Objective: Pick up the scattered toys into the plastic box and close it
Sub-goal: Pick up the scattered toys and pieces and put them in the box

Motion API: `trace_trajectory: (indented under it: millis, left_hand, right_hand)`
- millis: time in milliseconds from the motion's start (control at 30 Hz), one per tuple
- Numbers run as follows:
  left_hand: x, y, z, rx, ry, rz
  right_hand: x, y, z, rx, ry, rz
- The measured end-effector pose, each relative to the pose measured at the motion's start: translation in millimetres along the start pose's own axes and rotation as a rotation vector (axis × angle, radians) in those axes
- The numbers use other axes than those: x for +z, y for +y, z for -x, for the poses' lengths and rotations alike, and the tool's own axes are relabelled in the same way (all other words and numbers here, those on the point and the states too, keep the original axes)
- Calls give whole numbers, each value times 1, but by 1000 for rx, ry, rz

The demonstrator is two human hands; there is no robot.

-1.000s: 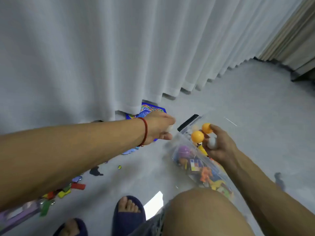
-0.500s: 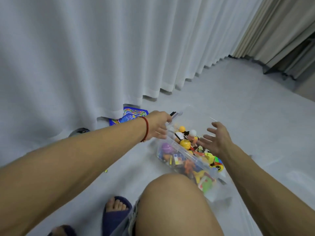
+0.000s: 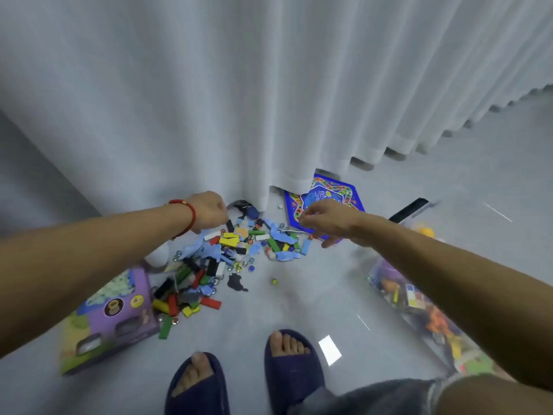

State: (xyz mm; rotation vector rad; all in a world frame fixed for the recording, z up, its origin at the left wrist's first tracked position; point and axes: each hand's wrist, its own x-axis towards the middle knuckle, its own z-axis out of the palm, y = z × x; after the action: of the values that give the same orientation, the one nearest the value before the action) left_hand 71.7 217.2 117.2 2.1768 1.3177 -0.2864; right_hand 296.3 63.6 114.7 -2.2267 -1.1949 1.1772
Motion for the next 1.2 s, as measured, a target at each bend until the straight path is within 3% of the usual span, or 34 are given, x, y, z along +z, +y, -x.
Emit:
trace_trajectory:
  millis: [167,267,500,700,800,933,1200]
  left_hand:
    - [19,-62,-29,22,-47,-173]
    - [39,-96,-47,11,-9,-180]
    - [89,-141,-83,-13,23,-133]
    - [127,-124,-115,128,264,19]
    - [122,-113,-135,172,391,-25]
    - [109,-115,-160,80,395,-81]
    - [123,-132,-185,0,376,136]
  right_hand:
    - [40,-27,-62,-117,-212,825]
    - [68,-10,-109,-122,-324,1002]
    - [132,3,-175,-330,-266,931]
    - [135,-2,-229,-400,-6,796]
    - [123,-5,-262,-362,123,677]
    - [128,-4,-296,-296,144,470]
    - [166,-15,-321,-123,209,534]
